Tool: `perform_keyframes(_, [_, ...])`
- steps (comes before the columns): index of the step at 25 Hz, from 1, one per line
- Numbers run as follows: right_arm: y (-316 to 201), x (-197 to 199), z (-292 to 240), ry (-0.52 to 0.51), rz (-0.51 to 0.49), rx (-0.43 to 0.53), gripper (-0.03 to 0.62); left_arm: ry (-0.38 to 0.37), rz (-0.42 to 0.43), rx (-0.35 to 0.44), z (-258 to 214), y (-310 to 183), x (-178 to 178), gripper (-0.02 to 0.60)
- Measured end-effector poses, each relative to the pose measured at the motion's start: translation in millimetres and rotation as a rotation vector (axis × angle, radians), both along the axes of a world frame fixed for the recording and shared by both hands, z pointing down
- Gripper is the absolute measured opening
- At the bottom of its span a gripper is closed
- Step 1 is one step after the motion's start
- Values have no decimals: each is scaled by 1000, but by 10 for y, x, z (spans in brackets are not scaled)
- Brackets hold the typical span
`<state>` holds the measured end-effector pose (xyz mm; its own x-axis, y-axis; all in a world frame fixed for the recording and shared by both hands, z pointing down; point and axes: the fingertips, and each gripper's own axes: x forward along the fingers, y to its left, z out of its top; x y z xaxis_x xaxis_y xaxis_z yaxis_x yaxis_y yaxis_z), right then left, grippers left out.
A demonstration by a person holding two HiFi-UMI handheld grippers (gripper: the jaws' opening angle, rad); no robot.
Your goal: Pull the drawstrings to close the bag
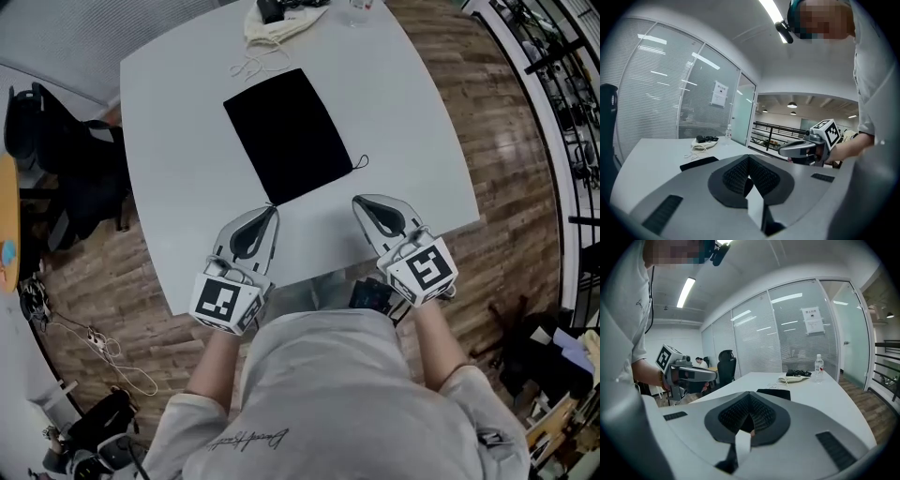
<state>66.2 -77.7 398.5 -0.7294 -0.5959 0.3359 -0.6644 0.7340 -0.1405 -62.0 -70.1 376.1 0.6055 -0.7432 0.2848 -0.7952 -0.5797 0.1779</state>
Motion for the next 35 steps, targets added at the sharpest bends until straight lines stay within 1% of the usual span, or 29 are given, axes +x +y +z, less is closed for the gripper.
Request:
perform_keyframes(4, [-65,47,171,28,15,-16,14,-18,-26,-28,194,-16,-112,11])
perform_keyframes(10, [-155,142,488,98,51,-35,14,-84,-70,-71,568,-19,-313,11])
perform_keyframes(16, [-169,240,750,160,63,-51,14,-175,-65,-130,1011,103,-367,12])
perform_keyframes(21, [-231,282,998,235,76,-53,14,-211,-67,-166,1256,137,-458,12])
perform_keyframes(26, [-303,382,1195,313,75,-38,14,-257,-70,-190,1471,193,-474,14])
perform_keyframes(33, [-365,377,1256,327,62,-37,14,-327,-85,-230,1773,224,-506,56])
perform_keyframes(35, [-365,344,1267,320,61,-38,14,-365,-83,-236,1863,215,-544,69])
